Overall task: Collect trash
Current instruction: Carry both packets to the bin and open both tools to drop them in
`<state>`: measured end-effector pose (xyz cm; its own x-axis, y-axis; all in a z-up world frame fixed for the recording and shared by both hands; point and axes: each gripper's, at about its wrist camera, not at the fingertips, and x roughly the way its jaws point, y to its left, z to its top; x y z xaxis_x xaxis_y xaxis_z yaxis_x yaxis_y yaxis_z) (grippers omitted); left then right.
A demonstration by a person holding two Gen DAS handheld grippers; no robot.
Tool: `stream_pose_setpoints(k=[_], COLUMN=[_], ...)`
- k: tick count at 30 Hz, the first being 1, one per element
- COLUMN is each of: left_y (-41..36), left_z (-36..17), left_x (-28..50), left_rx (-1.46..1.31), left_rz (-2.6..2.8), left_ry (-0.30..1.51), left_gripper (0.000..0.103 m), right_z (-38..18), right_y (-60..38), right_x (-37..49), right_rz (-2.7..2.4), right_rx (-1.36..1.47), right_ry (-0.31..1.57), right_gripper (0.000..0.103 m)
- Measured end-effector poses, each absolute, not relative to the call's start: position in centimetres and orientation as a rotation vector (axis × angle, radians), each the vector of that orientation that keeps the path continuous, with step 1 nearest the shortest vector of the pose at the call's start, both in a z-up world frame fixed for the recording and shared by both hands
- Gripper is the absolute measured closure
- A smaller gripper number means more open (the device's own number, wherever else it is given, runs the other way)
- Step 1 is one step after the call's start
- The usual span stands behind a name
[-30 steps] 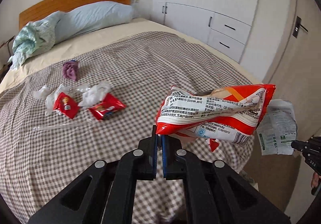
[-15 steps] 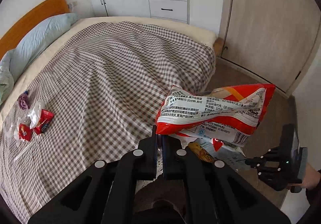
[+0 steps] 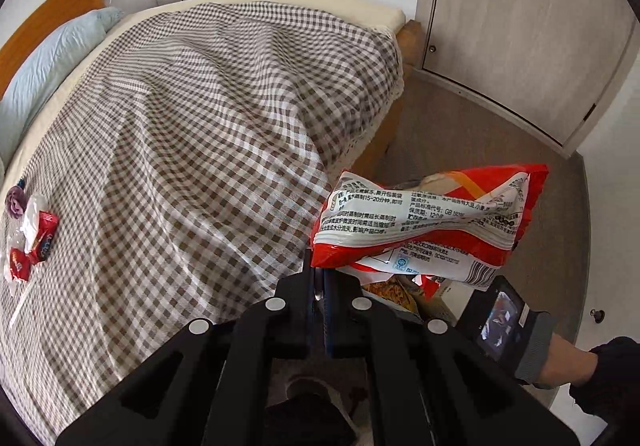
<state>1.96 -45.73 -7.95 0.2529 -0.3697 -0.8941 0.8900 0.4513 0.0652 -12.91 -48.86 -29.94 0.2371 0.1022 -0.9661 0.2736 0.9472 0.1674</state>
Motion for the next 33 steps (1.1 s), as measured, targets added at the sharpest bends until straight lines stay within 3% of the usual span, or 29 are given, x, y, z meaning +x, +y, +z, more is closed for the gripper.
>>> stream_pose_setpoints(k=[6, 17, 20, 21, 22, 23, 24, 33], left_y=[-47.1, -49.0, -49.7, -50.0, -50.4, -50.8, -51.3, -55.6], left_z=[-11.7, -13.5, -14.7, -15.1, -15.5, -16.0, -16.4, -23.4], left_x=[1.7, 1.2, 1.0, 0.9, 0.8, 0.6, 0.5, -1.9], left_rx=[0.699, 0.789, 0.833, 0.848, 0.866, 0.887, 0.909, 1.222], left_rz=[-0.94, -0.928, -0.921, -0.917, -0.915, -0.913, -0.904, -0.805], left_ry=[1.043, 1.039, 1.056, 1.063, 1.065, 1.063, 1.055, 0.975], left_gripper=[0.102, 0.102, 0.102, 0.102, 0.102, 0.102, 0.102, 0.102], right_z=[-31.6, -36.5, -36.0, -35.4, -34.8, -33.8, -32.9, -27.0], right_y=[-48.4, -47.7, -48.6, -48.8, -49.0, -49.1, -49.3, -52.3], right_x=[-10.8, -9.3, -10.1, -10.4, -10.8, -11.4, -12.1, -19.1], right_rz=[-0.097, -0.137, -0.131, -0.135, -0.137, -0.139, -0.138, -0.246], right_rx=[0.372, 0.435, 0.523, 0.533, 0.538, 0.545, 0.554, 0.619], right_ry=[1.326, 1.377, 1.332, 1.313, 1.29, 1.255, 1.219, 1.088], right_gripper=[0.103, 0.102, 0.096, 0.085, 0.06, 0.048, 0.044, 0.044])
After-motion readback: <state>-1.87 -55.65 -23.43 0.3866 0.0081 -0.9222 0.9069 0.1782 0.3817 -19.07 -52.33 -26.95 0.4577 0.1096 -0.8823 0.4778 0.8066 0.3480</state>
